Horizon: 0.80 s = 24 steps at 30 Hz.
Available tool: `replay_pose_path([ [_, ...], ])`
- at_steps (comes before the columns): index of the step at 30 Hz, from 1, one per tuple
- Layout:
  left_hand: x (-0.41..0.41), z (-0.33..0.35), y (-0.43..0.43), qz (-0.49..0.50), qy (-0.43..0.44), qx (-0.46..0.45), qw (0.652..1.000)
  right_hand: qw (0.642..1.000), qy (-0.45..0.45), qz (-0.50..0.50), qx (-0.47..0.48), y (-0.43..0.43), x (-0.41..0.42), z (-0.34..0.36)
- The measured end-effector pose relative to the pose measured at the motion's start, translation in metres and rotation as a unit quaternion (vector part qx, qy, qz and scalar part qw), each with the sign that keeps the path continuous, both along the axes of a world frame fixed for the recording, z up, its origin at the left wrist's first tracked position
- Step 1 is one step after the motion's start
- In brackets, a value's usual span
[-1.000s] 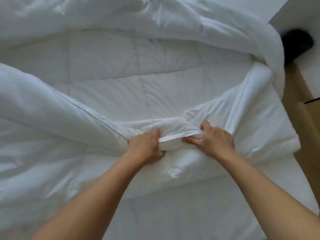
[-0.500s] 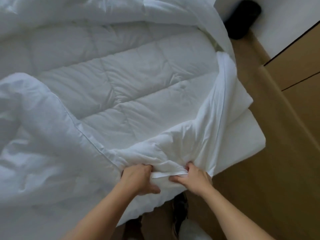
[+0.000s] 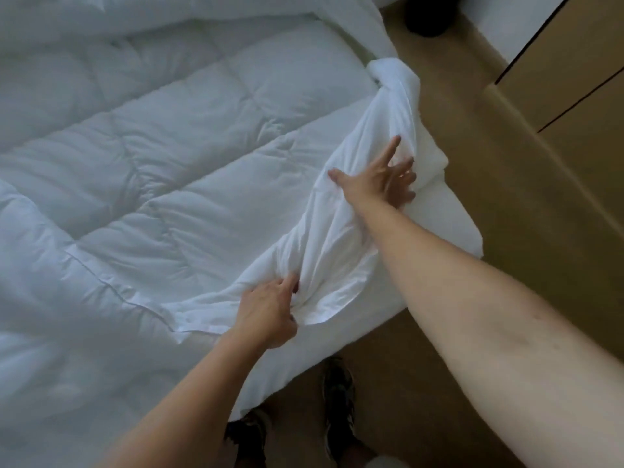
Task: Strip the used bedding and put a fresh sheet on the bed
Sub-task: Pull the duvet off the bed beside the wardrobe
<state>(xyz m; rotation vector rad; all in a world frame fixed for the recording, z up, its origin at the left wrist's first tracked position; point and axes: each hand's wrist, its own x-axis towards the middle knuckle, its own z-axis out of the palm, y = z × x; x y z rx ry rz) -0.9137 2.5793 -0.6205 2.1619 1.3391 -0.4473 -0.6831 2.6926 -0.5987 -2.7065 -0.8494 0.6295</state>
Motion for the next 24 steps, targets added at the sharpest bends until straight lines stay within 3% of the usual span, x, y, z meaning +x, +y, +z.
replay_pose_path([
  [2, 0.005, 0.006, 0.011, -0.004, 0.016, -0.049, 0.999, 0.998, 0.007, 0.023, -0.053, 0.003, 0.016, -0.016],
  [5, 0.019, 0.02, 0.03, 0.052, -0.007, -0.118, 0.992, 0.998, 0.027, 0.058, -0.002, -0.019, 0.041, -0.022],
  [7, 0.043, 0.027, 0.041, 0.165, -0.076, -0.039, 0.983, 0.996, 0.074, 0.032, 0.042, -0.042, 0.051, -0.02],
  [9, 0.076, 0.027, 0.051, 0.194, -0.066, 0.066, 0.977, 0.989, 0.12, -0.013, 0.084, -0.068, 0.052, -0.012],
  [11, 0.11, 0.022, 0.063, 0.155, -0.041, 0.057, 0.985, 0.984, 0.146, -0.034, 0.096, -0.092, 0.048, -0.006],
  [15, 0.152, -0.004, 0.075, 0.035, -0.075, -0.099, 0.992, 0.989, 0.14, 0.002, 0.041, -0.126, 0.058, 0.003],
  [19, 0.157, -0.018, 0.039, -0.07, -0.069, 0.041, 0.994, 1.0, 0.011, -0.001, 0.012, -0.098, 0.081, -0.001],
  [21, 0.155, -0.019, 0.025, -0.113, -0.065, 0.066, 0.989, 0.998, -0.035, 0.048, 0.004, -0.053, 0.086, -0.008],
  [24, 0.153, -0.016, 0.028, -0.141, -0.069, 0.069, 0.985, 0.992, -0.028, 0.077, -0.094, 0.004, 0.099, -0.026],
])
